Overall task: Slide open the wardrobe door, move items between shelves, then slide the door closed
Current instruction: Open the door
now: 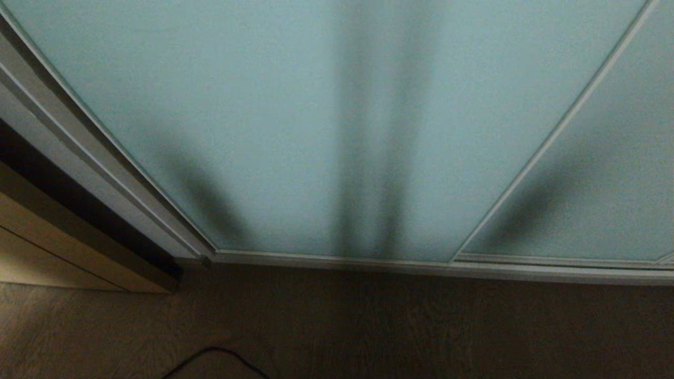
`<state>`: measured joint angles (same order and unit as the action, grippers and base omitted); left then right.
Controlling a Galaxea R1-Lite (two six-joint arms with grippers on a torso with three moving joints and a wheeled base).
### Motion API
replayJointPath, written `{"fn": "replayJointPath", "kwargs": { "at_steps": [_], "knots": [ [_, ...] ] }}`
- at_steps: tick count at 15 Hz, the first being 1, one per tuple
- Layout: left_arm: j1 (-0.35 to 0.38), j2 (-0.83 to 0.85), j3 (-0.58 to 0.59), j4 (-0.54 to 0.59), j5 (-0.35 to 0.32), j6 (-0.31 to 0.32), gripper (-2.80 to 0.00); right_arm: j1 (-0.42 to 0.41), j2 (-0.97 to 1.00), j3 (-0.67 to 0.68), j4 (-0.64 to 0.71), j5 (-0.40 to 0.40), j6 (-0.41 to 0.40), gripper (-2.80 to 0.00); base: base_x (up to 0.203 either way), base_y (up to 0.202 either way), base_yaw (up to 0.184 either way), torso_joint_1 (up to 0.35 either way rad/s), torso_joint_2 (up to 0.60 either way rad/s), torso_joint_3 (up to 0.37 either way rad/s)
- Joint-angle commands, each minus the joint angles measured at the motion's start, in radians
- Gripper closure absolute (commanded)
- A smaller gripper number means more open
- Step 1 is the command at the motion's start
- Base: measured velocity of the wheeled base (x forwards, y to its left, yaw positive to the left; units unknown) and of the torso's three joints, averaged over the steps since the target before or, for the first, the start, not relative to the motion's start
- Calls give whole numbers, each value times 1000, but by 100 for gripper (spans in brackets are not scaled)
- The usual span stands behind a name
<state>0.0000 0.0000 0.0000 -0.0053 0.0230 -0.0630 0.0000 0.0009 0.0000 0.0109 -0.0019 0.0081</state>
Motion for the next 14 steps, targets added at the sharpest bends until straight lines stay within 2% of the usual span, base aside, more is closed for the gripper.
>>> {"fn": "replayJointPath", "kwargs": {
  "at_steps": [1,8,14],
  "knots": [
    [0,2,2,-1,0,-1,0,0,1,0,0,0,0,0,0,0,0,0,0,0],
    [0,2,1,3,0,8,0,0,0,0,0,0,0,0,0,0,0,0,0,0],
    [0,2,-11,-24,2,55,0,0,0,0,0,0,-1,0,0,0,0,0,0,0]
  ]
}}
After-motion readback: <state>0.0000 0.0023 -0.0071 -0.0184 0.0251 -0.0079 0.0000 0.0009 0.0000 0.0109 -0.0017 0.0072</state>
